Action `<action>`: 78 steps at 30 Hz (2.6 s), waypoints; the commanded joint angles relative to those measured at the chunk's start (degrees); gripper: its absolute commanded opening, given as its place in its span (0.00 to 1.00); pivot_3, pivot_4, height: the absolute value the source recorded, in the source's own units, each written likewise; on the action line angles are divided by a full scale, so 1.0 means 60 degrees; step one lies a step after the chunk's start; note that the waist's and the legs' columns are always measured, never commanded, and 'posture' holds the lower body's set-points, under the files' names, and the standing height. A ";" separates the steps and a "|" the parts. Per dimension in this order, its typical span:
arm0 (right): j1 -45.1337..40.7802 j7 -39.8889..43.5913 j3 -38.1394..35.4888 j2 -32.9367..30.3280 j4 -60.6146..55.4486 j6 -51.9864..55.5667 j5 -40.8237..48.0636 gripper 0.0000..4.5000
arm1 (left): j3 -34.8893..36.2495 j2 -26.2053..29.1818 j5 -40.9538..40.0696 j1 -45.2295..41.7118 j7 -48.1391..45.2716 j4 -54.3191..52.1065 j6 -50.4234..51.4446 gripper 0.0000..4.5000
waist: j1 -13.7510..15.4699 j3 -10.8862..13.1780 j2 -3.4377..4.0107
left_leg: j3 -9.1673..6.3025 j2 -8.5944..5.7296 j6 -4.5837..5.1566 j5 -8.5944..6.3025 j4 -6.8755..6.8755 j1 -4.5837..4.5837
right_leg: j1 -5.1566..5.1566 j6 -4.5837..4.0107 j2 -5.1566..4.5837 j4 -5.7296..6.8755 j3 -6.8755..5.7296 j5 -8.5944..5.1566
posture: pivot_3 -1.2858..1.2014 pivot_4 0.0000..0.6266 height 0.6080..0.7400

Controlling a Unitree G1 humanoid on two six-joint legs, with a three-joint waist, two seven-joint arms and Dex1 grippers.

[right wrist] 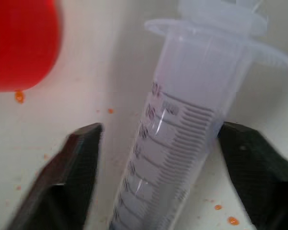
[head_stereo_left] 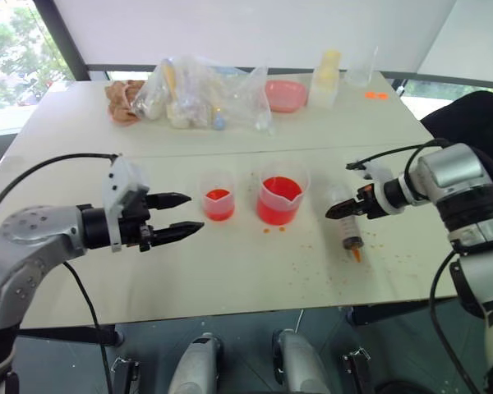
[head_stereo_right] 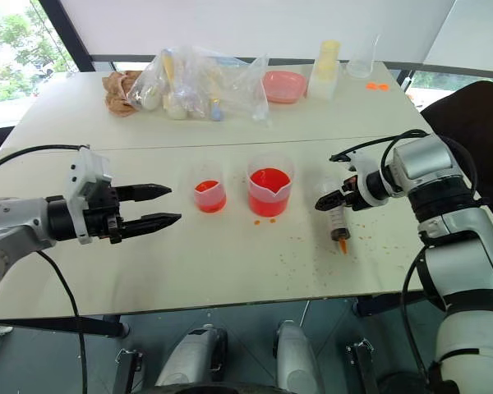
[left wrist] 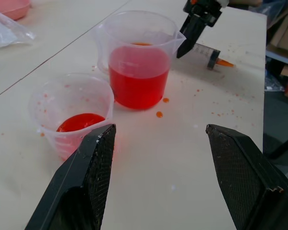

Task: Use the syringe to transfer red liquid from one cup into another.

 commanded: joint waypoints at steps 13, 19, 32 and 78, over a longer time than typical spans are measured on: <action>-0.0397 -0.0474 -0.4210 -0.0462 -0.2083 -0.3596 0.0465 0.31 | 0.0577 -0.0069 -0.0198 -0.0920 -0.0075 0.0994 -0.0270 0.69 | 0.0033 0.0038 0.0048 | 0.0017 0.0004 0.0000 0.0001 0.0005 -0.0014 | -0.0028 0.0057 0.0010 0.0010 0.0021 0.0043 | 0.52 0.24 1.00; -0.0553 -0.3046 -0.6900 0.1252 -0.4963 -0.5927 0.1338 0.31 | 0.0074 -0.0396 -0.0154 -0.2575 -0.0240 0.2108 -0.0409 0.69 | 0.0046 0.0030 0.0033 | 0.0009 0.0011 -0.0001 0.0001 -0.0019 -0.0017 | -0.0038 0.0073 0.0023 0.0008 0.0012 0.0049 | 0.52 0.24 1.00; 0.4129 -0.4177 -0.4917 0.4665 -0.9053 -0.8166 0.1160 0.31 | -0.1415 -0.1169 0.1612 -0.5614 -0.1527 0.4714 -0.1753 0.69 | 0.0067 0.0023 0.0024 | 0.0008 -0.0002 -0.0001 0.0002 0.0000 -0.0017 | -0.0031 0.0075 0.0012 0.0025 0.0024 0.0054 | 0.52 0.24 1.00; 0.6084 -0.4858 -0.3234 0.5781 -0.8747 -0.9656 0.0096 0.31 | -0.2936 -0.5337 0.5685 -0.8925 -0.1962 0.9557 -0.7586 0.01 | 0.0060 0.0024 0.0022 | 0.0004 -0.0003 0.0000 0.0003 0.0010 -0.0013 | -0.0032 0.0081 0.0019 0.0047 0.0025 0.0057 | 0.52 0.24 1.00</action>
